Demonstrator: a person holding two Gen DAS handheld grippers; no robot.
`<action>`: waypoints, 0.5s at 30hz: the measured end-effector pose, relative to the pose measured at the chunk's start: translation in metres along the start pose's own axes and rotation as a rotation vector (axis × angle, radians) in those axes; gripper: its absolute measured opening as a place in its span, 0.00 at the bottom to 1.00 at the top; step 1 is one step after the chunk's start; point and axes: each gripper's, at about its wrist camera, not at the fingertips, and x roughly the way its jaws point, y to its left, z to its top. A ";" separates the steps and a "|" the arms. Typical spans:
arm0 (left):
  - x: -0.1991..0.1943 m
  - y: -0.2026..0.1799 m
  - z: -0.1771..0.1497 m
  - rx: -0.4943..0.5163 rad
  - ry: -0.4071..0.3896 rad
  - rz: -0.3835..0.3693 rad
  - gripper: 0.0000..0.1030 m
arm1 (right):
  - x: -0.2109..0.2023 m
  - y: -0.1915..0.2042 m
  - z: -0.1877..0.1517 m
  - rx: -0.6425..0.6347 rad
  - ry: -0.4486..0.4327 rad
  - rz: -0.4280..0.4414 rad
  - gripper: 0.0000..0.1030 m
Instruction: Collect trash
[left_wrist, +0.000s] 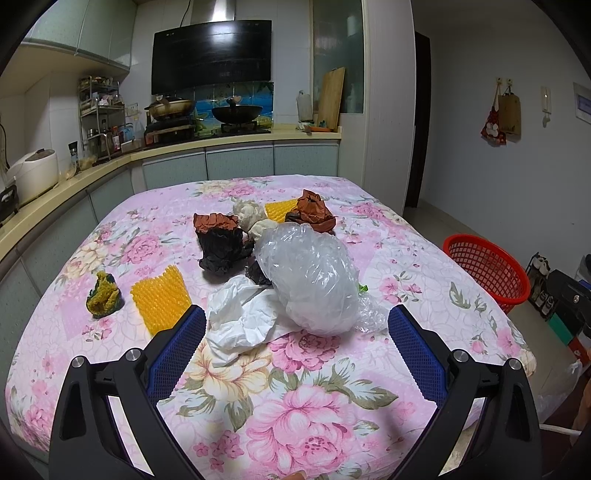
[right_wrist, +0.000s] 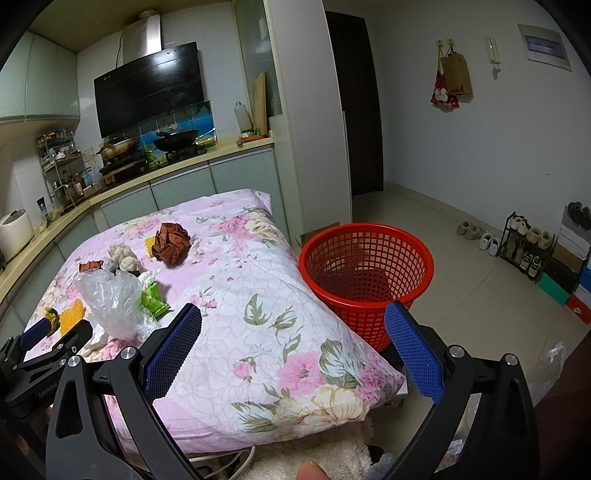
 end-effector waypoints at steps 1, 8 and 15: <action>0.001 0.000 0.000 0.000 0.002 0.000 0.93 | 0.000 0.000 0.000 0.000 0.000 -0.001 0.93; 0.002 0.001 -0.001 -0.001 0.005 -0.001 0.93 | 0.000 0.000 0.001 0.002 0.001 0.000 0.93; 0.003 0.001 -0.002 -0.001 0.008 -0.001 0.93 | 0.001 0.000 -0.004 0.004 0.009 -0.005 0.93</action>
